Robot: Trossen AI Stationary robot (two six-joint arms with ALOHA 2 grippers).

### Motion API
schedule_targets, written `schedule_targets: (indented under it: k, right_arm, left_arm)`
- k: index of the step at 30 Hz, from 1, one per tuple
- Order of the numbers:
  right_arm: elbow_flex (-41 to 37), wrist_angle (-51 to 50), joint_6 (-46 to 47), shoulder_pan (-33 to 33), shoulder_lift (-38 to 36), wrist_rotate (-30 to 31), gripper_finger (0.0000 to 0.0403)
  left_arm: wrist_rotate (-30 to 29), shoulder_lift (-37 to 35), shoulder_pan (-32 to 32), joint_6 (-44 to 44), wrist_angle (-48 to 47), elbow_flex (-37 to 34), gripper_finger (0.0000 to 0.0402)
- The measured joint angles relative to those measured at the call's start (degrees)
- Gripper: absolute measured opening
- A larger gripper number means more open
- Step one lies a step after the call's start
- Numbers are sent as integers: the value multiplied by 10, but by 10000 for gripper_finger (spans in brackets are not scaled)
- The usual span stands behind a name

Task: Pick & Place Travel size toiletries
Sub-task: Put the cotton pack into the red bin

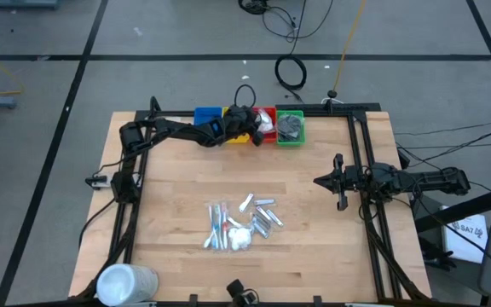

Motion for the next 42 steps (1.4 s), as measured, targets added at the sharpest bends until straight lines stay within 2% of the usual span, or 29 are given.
schedule_targets:
  k: [3,12,18,25,30,35,42]
  right_arm:
    - [0,0,0,0,0,0,4]
    - [0,0,0,0,0,0,4]
    - [0,0,0,0,0,0,4]
    - [0,0,0,0,0,0,4]
    - [0,0,0,0,0,0,4]
    - [0,0,0,0,0,0,4]
    - [0,0,0,0,0,0,4]
  left_arm:
    - [12,0,0,-4,0,0,105]
    - [17,0,0,-46,-21,0,224]
    - [15,-18,0,-28,-29,0,268]
    - [10,-87,-2,-17,-53,0,280]
    - [84,-160,-20,1,-160,0,280]
    - [132,-232,-55,-4,-302,0,280]
    - [234,-278,-151,-26,-442,0,280]
